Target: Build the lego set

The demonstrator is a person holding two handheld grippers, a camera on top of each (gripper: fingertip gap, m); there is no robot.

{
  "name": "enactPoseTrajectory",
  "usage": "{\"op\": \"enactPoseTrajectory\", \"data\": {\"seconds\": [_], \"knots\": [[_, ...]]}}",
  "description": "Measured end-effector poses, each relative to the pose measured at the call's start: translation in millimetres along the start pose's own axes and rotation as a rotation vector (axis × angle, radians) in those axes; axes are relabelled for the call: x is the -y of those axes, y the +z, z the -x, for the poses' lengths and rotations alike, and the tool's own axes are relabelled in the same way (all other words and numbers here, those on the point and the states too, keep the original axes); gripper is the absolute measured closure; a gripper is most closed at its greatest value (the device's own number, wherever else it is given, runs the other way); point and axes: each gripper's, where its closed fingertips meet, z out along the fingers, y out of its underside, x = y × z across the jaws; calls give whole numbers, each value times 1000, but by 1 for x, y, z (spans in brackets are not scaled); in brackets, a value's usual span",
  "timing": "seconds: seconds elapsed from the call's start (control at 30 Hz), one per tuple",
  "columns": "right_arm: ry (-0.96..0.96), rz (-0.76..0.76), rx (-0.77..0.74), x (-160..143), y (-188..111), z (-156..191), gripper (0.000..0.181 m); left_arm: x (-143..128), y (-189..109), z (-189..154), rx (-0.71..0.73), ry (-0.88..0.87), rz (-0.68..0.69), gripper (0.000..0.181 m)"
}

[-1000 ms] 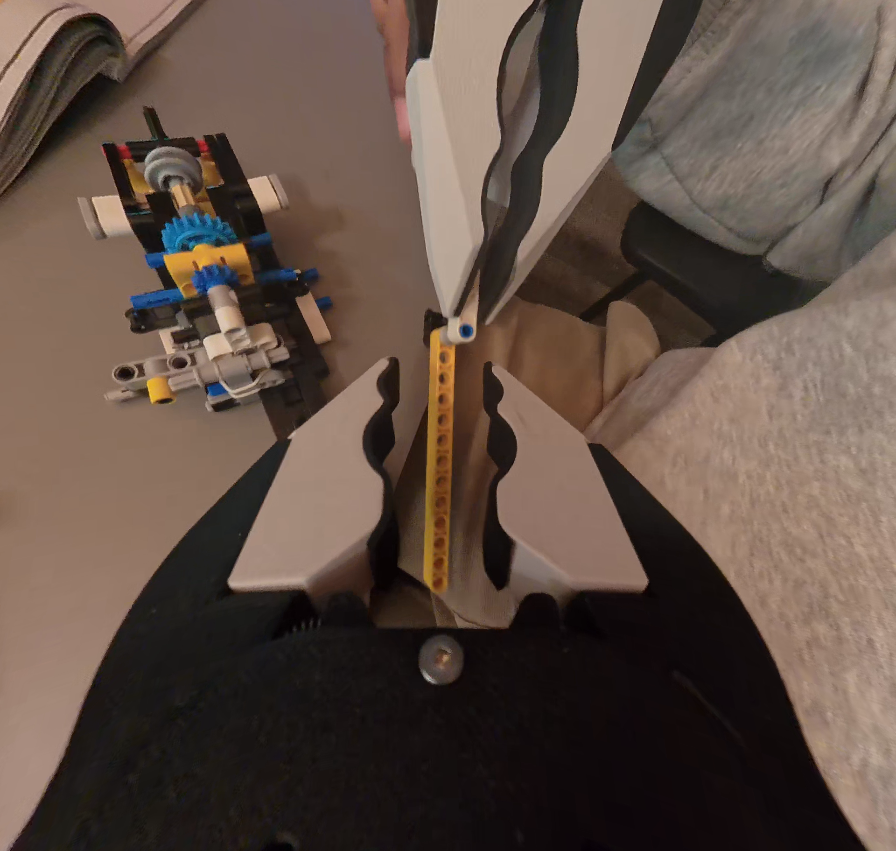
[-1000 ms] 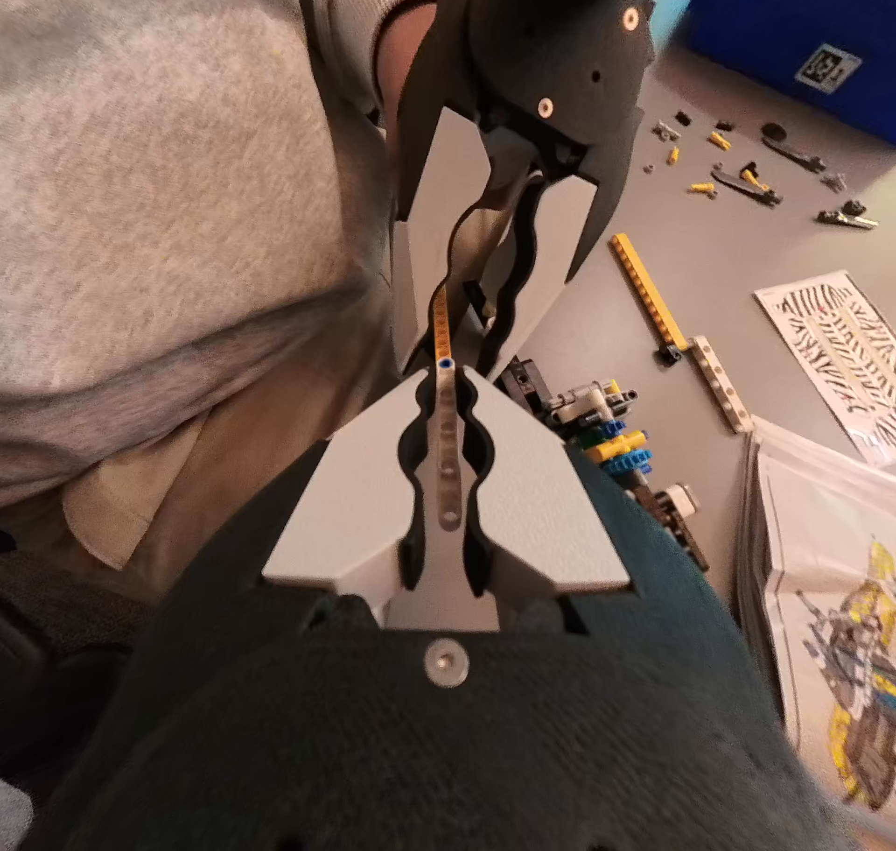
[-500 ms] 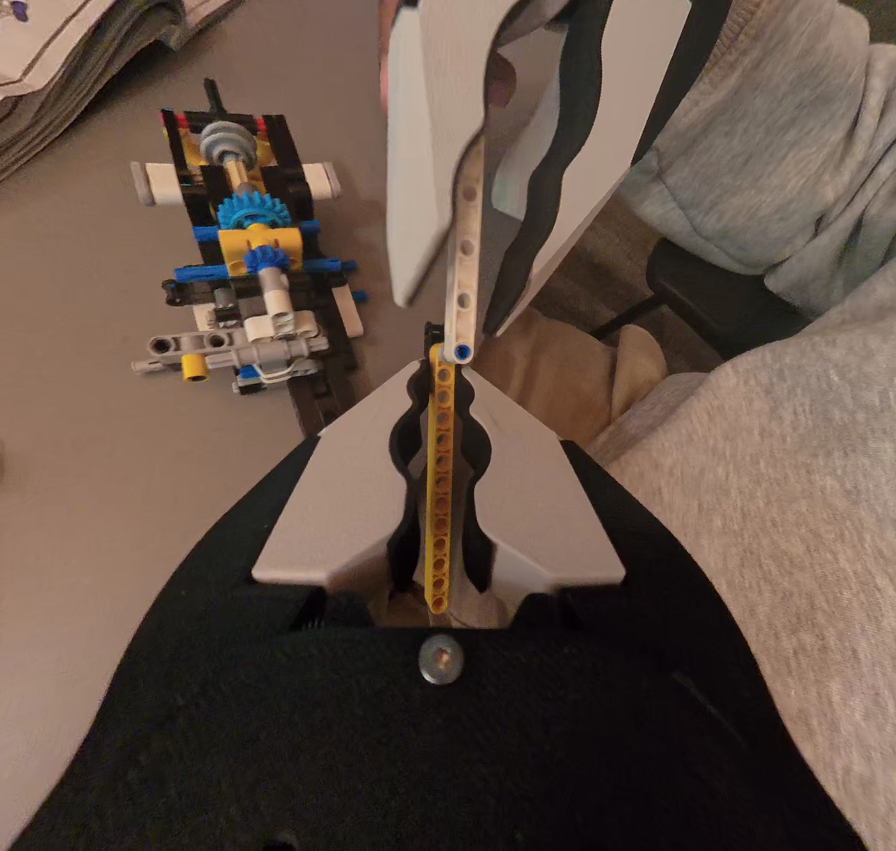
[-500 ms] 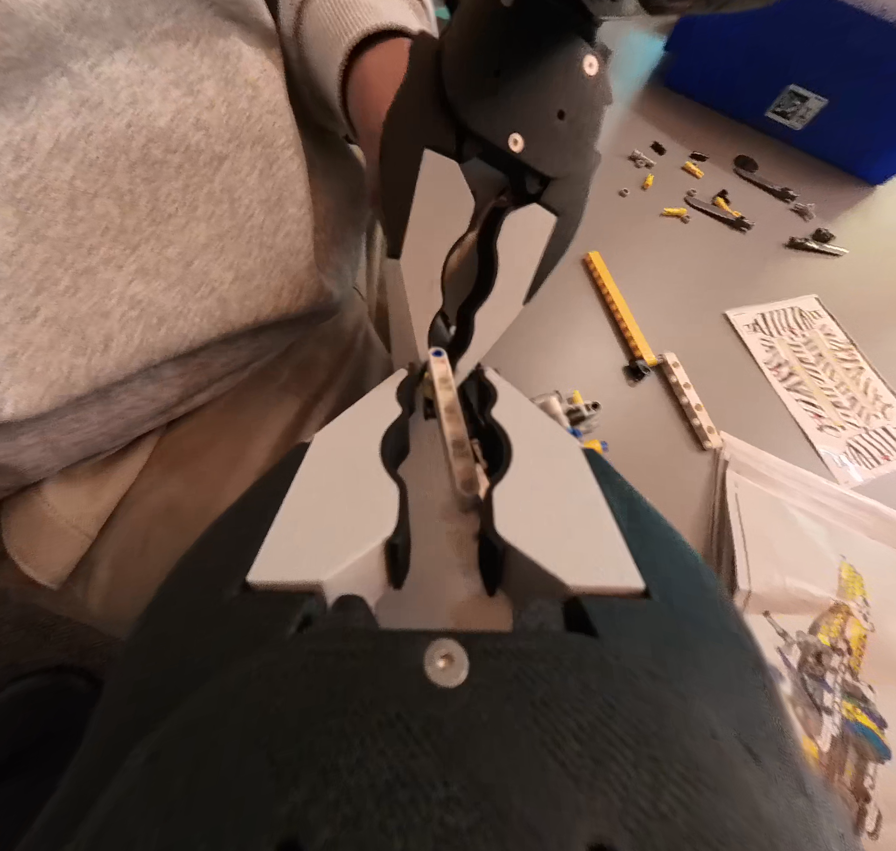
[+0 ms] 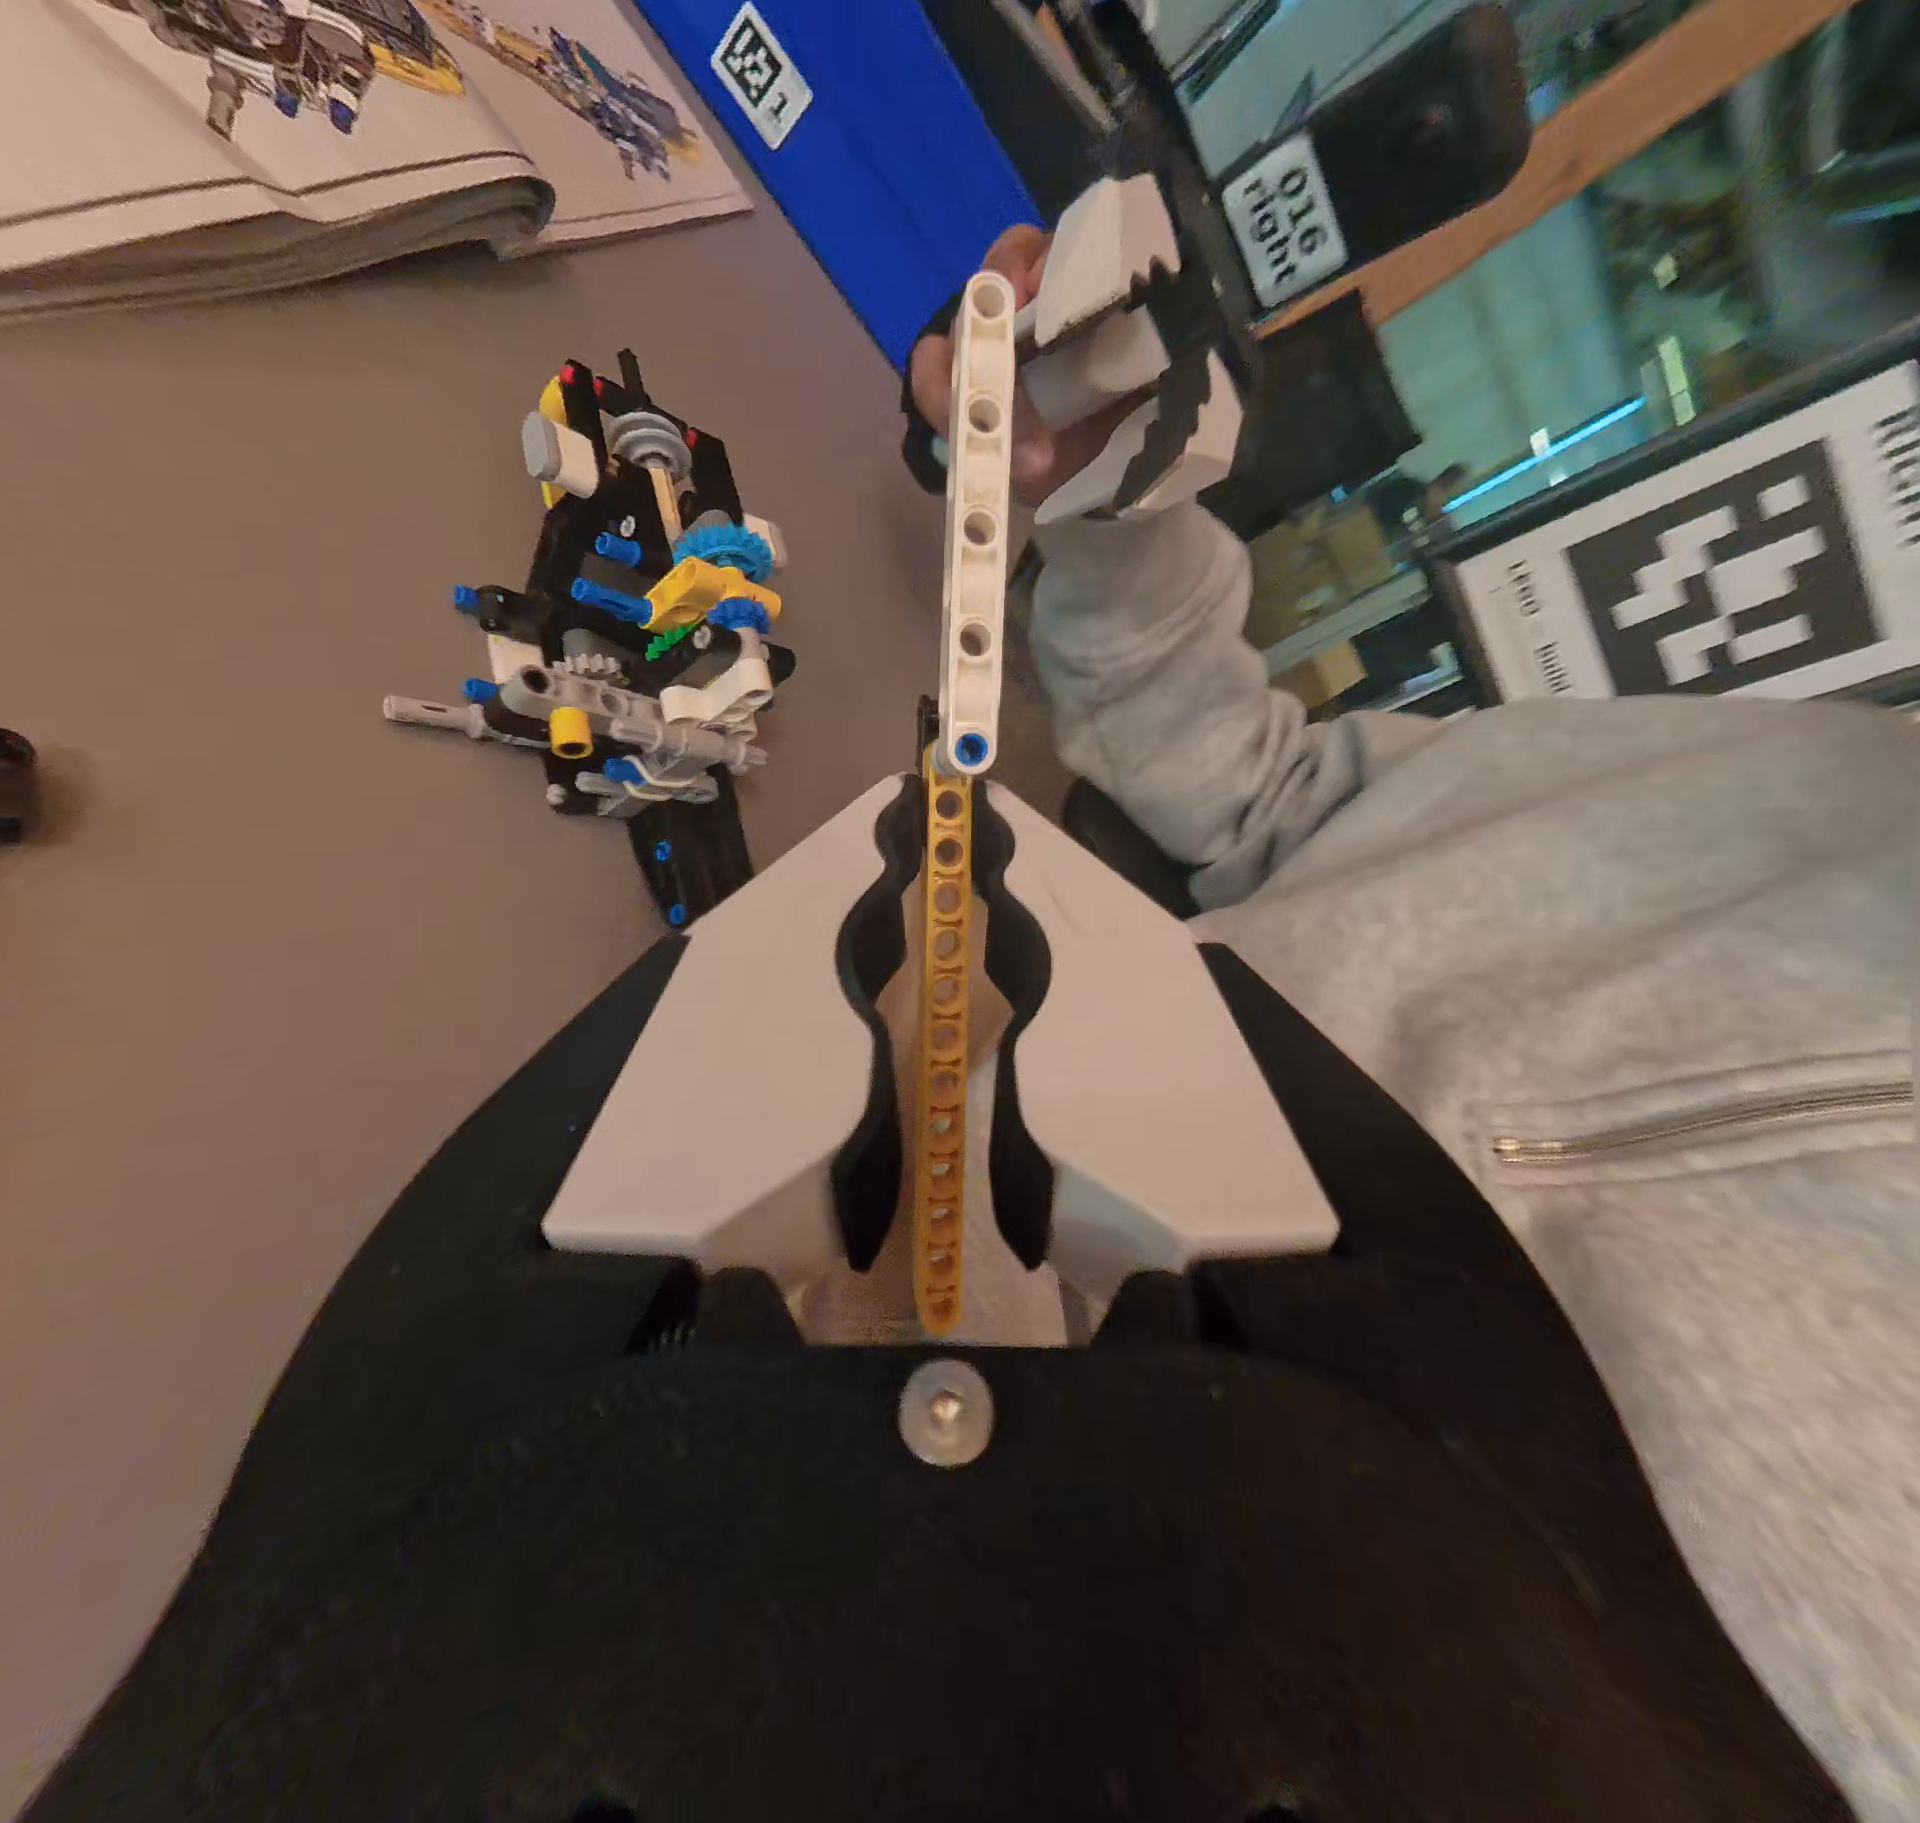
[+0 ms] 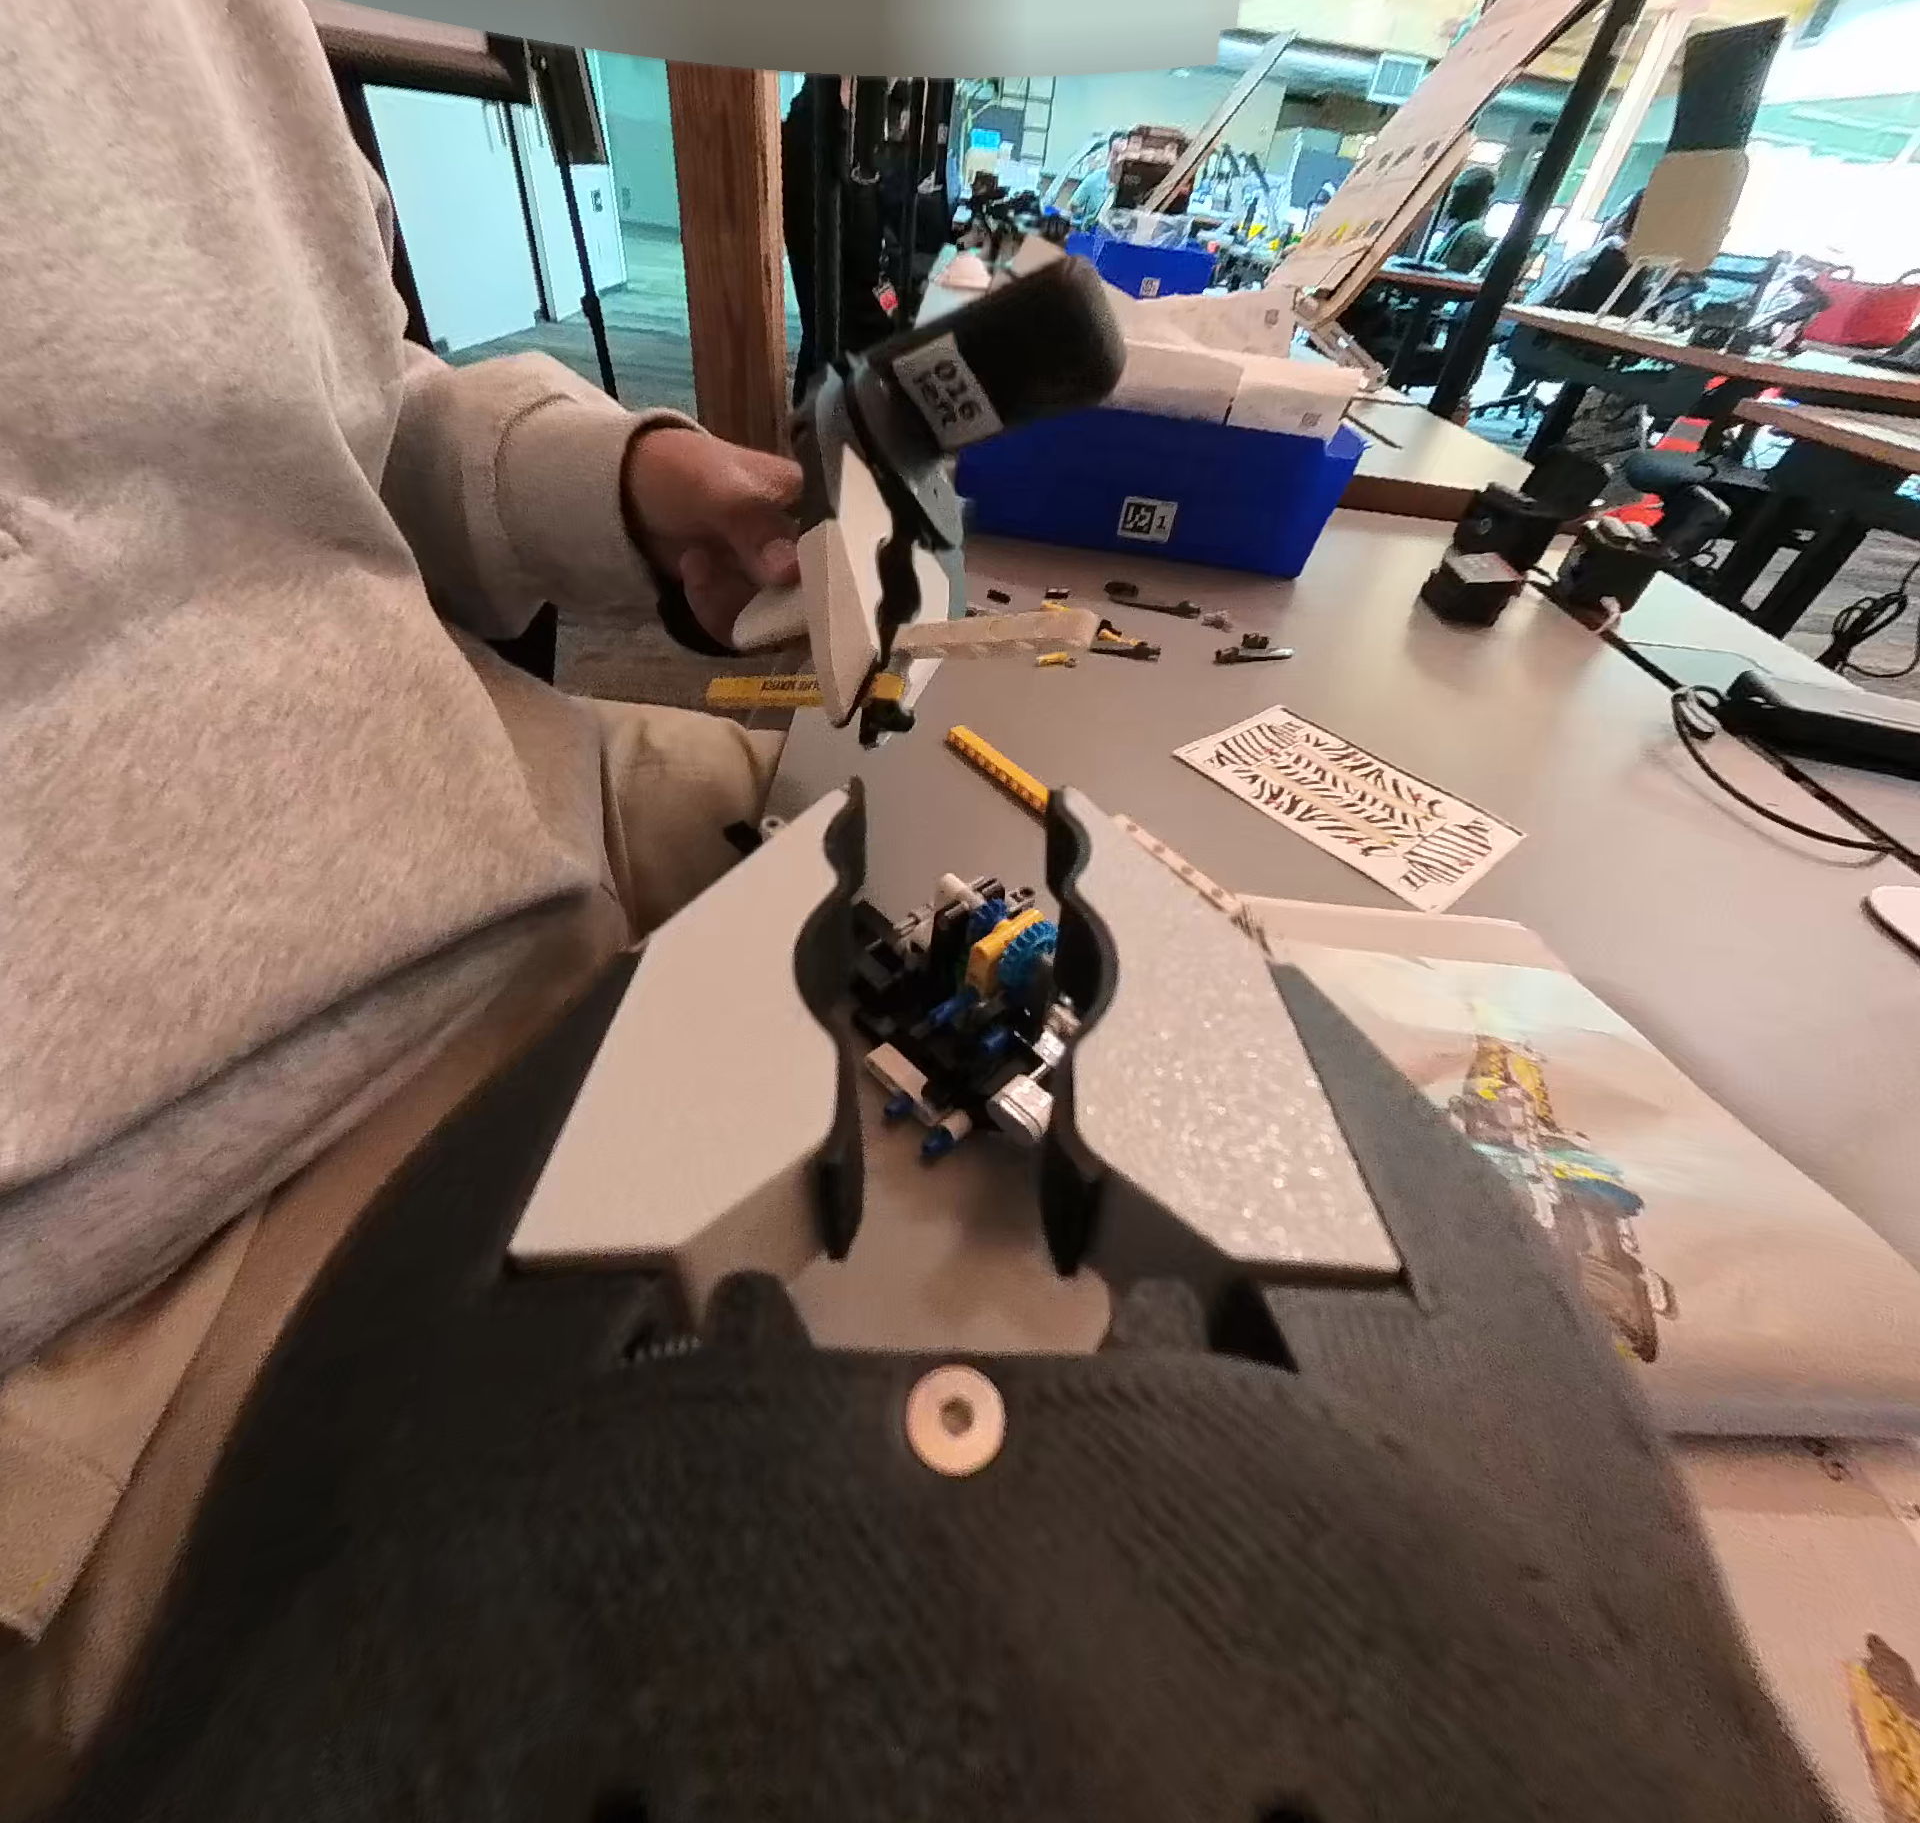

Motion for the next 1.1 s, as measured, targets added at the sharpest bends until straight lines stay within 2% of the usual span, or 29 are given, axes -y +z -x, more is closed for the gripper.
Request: {"op": "enactPoseTrajectory", "data": {"seconds": [0.1,0.33,0.37,0.47,0.63,0.8,0.97,1.1], "knots": [[25,-26,1,6,2,1,148,1,2,-4,-53,-52,-17,176],[119,9,0,5,16,0,137,-8,16,-5,-4,-16,38,176],[163,19,-7,4,17,-2,135,-9,19,-9,-24,-20,41,176],[311,-4,3,9,22,-5,139,-5,23,-29,-203,-128,7,176],[368,-40,29,20,23,-5,149,-5,29,-34,-279,-198,-6,176],[371,-61,5,21,20,-5,149,-3,29,-32,-259,-188,-24,176],[381,-121,-72,22,15,-8,152,-3,29,-27,-233,-180,-29,176],[378,-110,-147,17,15,-9,152,-5,31,-24,-222,-173,-33,176]]}}
